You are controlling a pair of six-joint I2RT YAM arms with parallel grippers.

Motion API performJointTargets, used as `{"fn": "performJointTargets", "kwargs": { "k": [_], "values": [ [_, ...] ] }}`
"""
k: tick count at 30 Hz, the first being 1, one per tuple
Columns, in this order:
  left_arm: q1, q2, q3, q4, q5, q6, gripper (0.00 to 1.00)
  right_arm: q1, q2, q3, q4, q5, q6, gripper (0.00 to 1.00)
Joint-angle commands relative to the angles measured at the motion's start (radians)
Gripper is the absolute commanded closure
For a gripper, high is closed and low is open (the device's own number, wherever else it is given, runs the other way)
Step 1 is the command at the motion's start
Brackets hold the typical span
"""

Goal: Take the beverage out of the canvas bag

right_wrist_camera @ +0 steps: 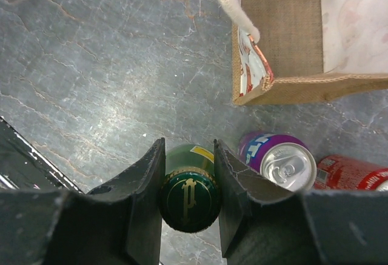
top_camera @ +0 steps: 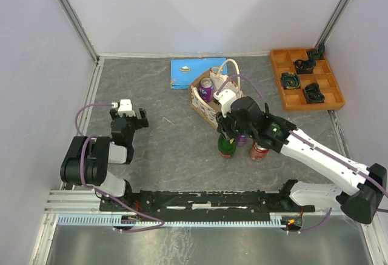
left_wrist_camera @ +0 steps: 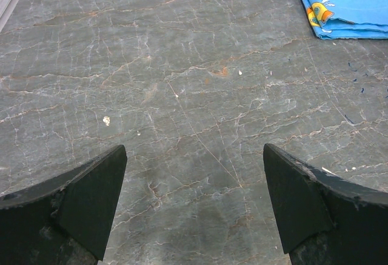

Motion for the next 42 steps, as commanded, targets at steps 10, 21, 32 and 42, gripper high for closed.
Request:
{"fn": "performJointTargets", "kwargs": {
  "k": [10, 21, 32, 42],
  "values": [
    [0.003, 0.001, 0.002, 0.069, -0.023, 0.002, 0.01, 0.004, 0.029, -0.141, 0.367, 0.034, 0.024, 1.00],
    [0.004, 0.001, 0.003, 0.068, -0.023, 0.002, 0.01, 0.005, 0.037, -0.200, 0.462, 0.075, 0.042, 1.00],
    [0.003, 0.001, 0.003, 0.069, -0.023, 0.002, 0.01, 0.005, 0.008, -0.220, 0.353, 0.039, 0.042, 0.73],
    [0.003, 0.001, 0.003, 0.069, -0.022, 0.002, 0.01, 0.005, -0.001, -0.198, 0.311, 0.065, 0.025, 0.01]
  ]
}}
